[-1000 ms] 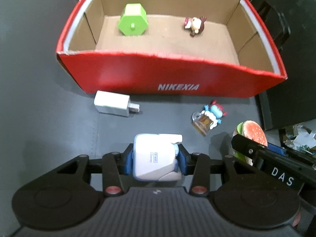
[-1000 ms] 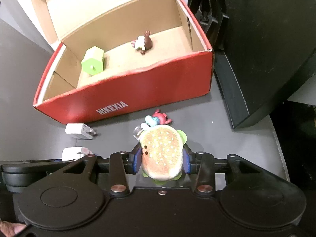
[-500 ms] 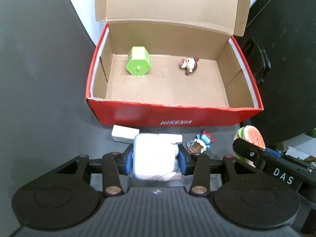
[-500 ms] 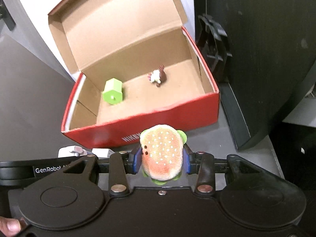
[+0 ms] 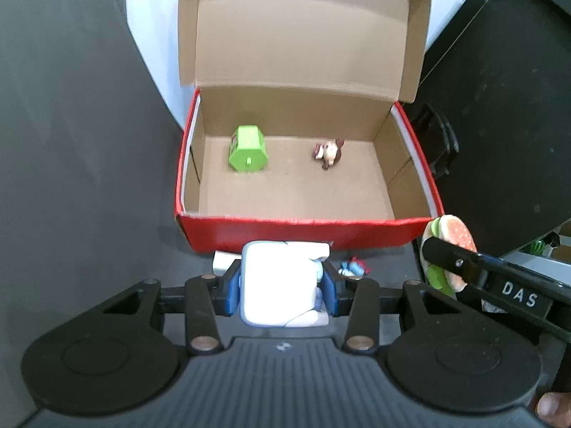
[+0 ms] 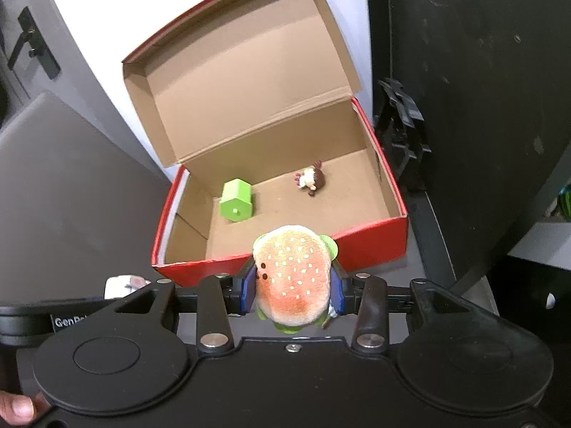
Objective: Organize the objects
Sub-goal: 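Carry the white cube and the hamburger plush up and over into the shoebox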
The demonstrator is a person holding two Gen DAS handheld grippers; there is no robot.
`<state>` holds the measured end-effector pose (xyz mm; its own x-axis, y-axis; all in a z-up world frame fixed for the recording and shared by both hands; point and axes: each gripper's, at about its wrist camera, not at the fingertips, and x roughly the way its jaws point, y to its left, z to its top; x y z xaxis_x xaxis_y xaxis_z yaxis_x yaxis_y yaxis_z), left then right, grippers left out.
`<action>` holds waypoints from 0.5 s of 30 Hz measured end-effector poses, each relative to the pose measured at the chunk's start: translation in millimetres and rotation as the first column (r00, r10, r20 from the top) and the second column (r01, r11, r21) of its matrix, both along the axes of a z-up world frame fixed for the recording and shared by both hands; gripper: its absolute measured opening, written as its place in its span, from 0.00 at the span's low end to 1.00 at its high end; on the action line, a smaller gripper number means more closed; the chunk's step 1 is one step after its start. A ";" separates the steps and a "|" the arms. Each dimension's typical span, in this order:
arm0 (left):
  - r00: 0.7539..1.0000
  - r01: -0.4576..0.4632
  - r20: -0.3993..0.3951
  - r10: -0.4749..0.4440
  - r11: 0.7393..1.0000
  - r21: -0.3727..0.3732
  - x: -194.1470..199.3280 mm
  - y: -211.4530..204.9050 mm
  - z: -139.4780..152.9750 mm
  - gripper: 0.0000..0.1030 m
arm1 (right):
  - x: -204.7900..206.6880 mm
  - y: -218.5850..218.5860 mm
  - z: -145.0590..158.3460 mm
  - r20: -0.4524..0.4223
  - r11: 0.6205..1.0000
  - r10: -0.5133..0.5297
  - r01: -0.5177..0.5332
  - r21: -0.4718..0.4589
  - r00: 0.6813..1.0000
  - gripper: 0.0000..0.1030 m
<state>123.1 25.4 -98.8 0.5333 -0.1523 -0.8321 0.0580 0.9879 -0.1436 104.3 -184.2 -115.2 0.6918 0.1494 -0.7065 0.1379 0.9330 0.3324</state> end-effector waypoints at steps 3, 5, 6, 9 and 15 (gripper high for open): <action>1.000 0.012 0.007 -0.012 1.000 -0.002 0.6 1.3 7.0 0.42 | -0.5 2.2 4.3 0.014 1.000 0.016 -0.016 -0.004 1.000 0.39; 1.000 0.017 0.013 -0.017 1.000 0.000 0.6 2.1 11.0 0.42 | -1.5 3.2 7.2 0.022 1.000 0.022 -0.022 -0.003 1.000 0.39; 1.000 0.019 0.018 -0.019 1.000 0.003 0.5 2.5 13.0 0.42 | -2.2 3.0 9.0 0.027 1.000 0.023 -0.023 -0.002 0.999 0.39; 0.999 0.024 0.030 -0.024 1.000 0.005 -0.6 3.4 19.6 0.42 | -4.2 1.5 14.5 0.039 1.000 0.020 -0.020 0.001 0.999 0.39; 0.997 0.037 0.063 -0.038 0.999 0.010 -1.1 3.6 33.7 0.42 | -4.2 -4.1 26.2 0.063 1.000 0.026 -0.026 -0.004 0.998 0.39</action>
<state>122.0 29.0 -65.1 0.5785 -0.1663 -0.7985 0.1038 0.9860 -0.1302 100.1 -188.3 -89.0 0.7310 0.1656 -0.6620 0.0925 0.9371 0.3366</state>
